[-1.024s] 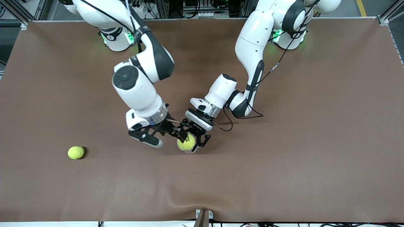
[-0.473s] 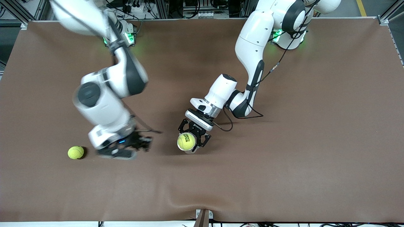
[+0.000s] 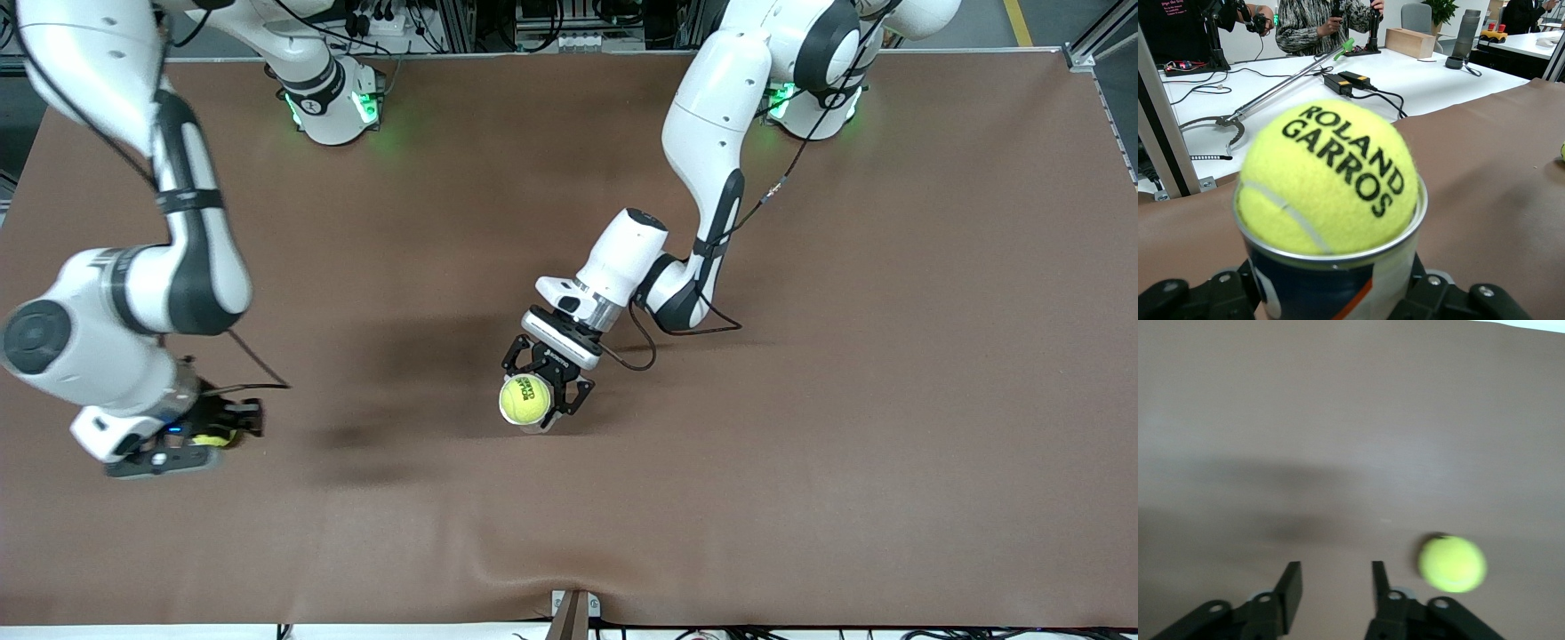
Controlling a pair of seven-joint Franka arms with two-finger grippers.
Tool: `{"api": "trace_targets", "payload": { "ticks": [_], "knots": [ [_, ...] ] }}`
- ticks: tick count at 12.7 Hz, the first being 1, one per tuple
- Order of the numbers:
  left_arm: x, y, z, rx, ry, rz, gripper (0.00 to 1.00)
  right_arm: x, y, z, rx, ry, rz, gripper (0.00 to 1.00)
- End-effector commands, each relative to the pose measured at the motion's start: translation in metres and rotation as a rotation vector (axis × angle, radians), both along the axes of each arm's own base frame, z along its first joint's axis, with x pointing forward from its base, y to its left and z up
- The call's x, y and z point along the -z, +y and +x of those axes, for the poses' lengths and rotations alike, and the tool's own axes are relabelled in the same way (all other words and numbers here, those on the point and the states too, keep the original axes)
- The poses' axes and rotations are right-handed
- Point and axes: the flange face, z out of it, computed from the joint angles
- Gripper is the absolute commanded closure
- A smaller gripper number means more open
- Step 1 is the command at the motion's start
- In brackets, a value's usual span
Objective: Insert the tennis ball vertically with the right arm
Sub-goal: 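Move the right gripper to the second tennis ball, then grasp the second ball with the right gripper and lift it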
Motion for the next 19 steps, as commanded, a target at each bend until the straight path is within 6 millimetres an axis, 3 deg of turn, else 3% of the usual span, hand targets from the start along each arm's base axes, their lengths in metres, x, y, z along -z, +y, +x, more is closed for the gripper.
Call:
{"api": "trace_targets", "payload": {
  "ticks": [1,5,10,19],
  "knots": [
    [-0.001,-0.003,0.003,-0.010,-0.021,-0.025,0.20,0.012,-0.040,-0.005,-0.047,-0.026,-0.050,0.00],
    [-0.001,-0.003,0.003,-0.010,-0.021,-0.025,0.19,0.062,-0.087,-0.012,-0.043,0.028,-0.055,0.00],
    [-0.001,-0.002,0.003,-0.009,-0.022,-0.026,0.19,0.122,-0.100,-0.027,-0.017,0.051,-0.046,0.00],
    [-0.001,-0.003,0.003,-0.009,-0.020,-0.026,0.19,0.157,-0.106,-0.026,-0.007,0.015,-0.057,0.00]
  ]
}}
